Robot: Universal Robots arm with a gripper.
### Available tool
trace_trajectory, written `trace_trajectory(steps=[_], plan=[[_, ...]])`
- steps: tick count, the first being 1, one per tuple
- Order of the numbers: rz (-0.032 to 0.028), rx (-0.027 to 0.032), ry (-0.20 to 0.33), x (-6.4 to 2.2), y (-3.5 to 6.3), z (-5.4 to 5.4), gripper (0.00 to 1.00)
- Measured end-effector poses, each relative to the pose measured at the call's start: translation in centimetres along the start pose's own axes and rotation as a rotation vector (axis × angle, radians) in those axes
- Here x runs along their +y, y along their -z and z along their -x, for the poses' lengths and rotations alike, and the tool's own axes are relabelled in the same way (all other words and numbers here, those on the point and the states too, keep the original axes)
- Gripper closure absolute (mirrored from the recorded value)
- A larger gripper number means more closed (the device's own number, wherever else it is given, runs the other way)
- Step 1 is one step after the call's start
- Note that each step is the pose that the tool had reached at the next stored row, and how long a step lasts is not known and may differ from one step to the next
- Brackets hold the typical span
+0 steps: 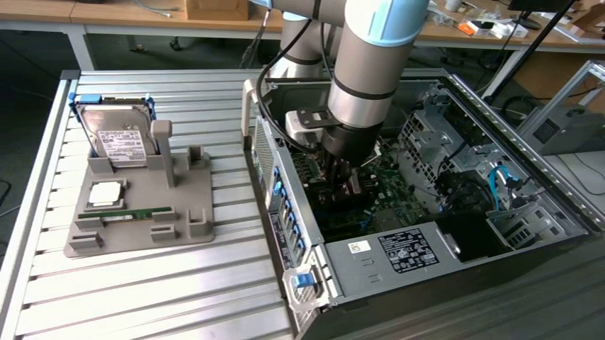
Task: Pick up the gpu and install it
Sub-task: 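Insert the gpu into the slot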
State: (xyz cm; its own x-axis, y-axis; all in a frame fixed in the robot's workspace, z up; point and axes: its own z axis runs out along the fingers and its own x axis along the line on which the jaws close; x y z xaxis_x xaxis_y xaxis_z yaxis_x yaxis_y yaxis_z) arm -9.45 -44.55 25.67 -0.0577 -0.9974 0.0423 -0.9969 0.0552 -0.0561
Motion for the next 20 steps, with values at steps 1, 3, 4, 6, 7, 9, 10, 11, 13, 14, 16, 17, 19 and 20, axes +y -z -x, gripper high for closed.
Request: trace_trajectory(steps=[1,3,4,6,7,9,10,11,13,14,16,17,19,20], plan=[[-0.0001,-0.0001,0.001,0.00,0.00,0.01,0.73],[-0.0004,-0.0004,0.002,0.00,0.03,0.03,0.73],[-0.0009,-0.0006,0.002,0.02,0.06,0.03,0.73],[-0.0017,-0.0007,0.002,0.03,0.16,0.02,0.73],[-0.0017,-0.0003,0.002,0.03,0.23,0.02,0.73],[-0.0020,-0.0004,0.002,0.02,0.36,0.01,0.73],[-0.0020,-0.0004,0.002,0.02,0.40,0.01,0.73],[-0.0021,-0.0005,0.002,0.02,0.42,0.01,0.73],[-0.0021,-0.0005,0.002,0.02,0.42,0.01,0.73],[-0.0020,-0.0002,0.002,0.02,0.41,0.01,0.73],[-0.0020,-0.0003,0.002,0.03,0.35,0.01,0.73],[-0.0021,-0.0005,0.003,0.03,0.31,0.01,0.73],[-0.0021,-0.0003,0.004,0.03,0.26,0.01,0.73],[-0.0021,-0.0003,0.005,0.03,0.26,0.01,0.73]])
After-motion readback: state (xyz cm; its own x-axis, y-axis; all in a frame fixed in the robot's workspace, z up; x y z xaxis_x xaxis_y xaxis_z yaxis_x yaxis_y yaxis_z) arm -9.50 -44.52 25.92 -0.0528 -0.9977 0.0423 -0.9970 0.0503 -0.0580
